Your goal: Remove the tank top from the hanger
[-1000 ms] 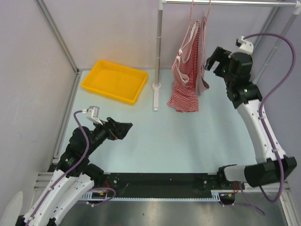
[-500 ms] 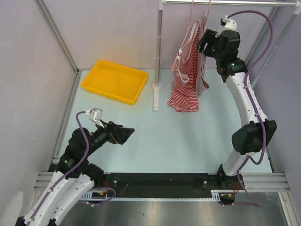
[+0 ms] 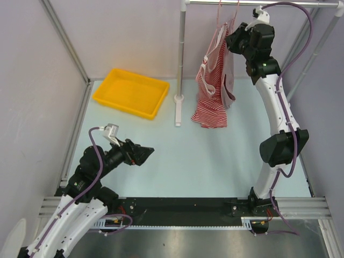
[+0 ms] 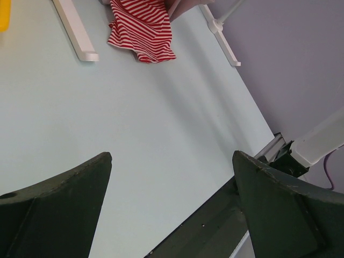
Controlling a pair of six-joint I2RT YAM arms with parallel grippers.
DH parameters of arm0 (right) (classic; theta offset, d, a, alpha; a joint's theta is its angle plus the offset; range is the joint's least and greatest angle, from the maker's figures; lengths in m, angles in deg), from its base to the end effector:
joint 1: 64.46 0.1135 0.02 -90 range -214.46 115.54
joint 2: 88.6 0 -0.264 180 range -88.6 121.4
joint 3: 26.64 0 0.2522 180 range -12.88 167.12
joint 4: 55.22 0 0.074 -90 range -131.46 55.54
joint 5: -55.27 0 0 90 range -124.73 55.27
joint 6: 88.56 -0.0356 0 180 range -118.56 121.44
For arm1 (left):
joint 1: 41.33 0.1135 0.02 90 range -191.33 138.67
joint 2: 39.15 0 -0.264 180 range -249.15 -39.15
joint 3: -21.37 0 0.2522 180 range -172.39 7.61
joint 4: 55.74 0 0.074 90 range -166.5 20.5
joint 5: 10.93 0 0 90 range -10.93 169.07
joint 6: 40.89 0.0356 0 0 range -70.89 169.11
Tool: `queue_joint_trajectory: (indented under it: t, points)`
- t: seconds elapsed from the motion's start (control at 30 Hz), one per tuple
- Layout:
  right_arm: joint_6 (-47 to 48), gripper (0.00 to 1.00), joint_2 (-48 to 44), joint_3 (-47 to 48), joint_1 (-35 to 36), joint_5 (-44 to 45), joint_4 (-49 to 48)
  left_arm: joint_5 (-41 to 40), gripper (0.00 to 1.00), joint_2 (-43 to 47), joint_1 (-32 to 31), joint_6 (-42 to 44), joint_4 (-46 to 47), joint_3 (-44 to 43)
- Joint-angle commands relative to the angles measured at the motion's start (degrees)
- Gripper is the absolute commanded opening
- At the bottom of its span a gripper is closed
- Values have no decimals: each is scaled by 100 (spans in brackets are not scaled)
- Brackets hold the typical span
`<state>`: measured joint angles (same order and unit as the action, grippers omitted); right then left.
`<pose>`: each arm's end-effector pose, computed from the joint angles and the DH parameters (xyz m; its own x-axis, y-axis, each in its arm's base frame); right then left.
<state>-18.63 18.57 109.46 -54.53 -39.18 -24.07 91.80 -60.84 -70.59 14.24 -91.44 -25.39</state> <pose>0.4212 0.0765 0.4835 -0.1210 0.3261 -0.9375 -0.2201 0.9121 0.3457 0.0921 -0.0606 0.2979 -0.5126 -0.3520 -0.7831 0.4542 0.6629 -0.5953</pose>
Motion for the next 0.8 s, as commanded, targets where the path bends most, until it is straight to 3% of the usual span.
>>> queue_joint_trajectory:
  t: [0.0,0.1,0.3,0.53,0.77]
  points:
    - [-566,11,-135,106,-123,-311,-455,150,99,7,34,77,-13,-67]
    - [-1075,1,-258,-43,-298,-539,-789,168,99,-2,34,42,-30,-76]
    - [-1868,0,-636,-255,-624,-1076,-1422,326,99,-28,34,-55,5,-111]
    - [-2168,0,-1505,-667,-739,-1190,-1510,1362,99,-449,34,-142,707,-243]
    - [-2176,0,-2716,-1508,-765,-716,-720,2645,99,-1282,-184,-318,1752,-242]
